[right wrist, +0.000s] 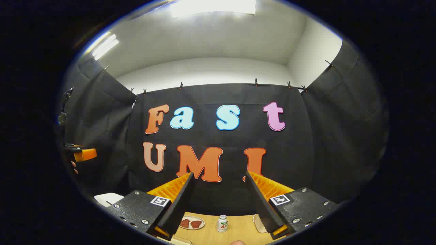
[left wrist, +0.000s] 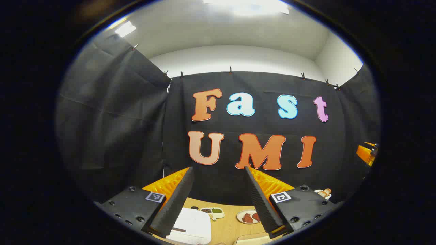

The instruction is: Close the left gripper, press the button to open the rice cooker; take a wooden spoon from the chopstick holder with the right hand, scoop a spoonful of rice and pour it into the rice cooker, then put the wooden spoon back into the chopstick holder.

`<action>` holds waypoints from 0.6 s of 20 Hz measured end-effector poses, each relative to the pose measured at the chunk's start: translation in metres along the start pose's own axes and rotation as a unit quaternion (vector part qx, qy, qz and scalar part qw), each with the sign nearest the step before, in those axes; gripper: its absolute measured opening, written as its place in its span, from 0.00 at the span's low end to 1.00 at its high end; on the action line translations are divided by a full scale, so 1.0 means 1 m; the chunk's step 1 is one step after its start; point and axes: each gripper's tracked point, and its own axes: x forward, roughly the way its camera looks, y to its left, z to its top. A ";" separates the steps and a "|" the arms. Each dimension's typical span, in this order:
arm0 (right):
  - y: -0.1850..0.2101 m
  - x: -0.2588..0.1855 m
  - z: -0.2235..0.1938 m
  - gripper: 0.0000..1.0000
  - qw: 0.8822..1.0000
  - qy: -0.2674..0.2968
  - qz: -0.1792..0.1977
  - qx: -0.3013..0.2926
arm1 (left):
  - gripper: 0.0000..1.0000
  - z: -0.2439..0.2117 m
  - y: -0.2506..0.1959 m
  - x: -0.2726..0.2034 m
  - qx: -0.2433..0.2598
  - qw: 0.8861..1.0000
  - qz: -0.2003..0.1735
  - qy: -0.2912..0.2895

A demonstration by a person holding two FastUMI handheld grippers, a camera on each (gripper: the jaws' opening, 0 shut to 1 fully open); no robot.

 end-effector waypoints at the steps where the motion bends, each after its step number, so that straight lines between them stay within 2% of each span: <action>1: 0.000 -0.002 -0.001 0.92 1.000 0.003 -0.003 0.004 | 0.98 0.000 0.002 0.000 -0.004 1.000 0.002 0.002; 11: 0.001 -0.008 -0.011 0.92 1.000 0.021 -0.004 0.004 | 0.98 -0.001 0.024 -0.016 0.008 1.000 0.023 0.007; 12: 0.002 -0.008 -0.012 0.96 1.000 0.022 -0.004 0.005 | 0.98 0.000 0.025 -0.018 0.013 1.000 0.026 0.006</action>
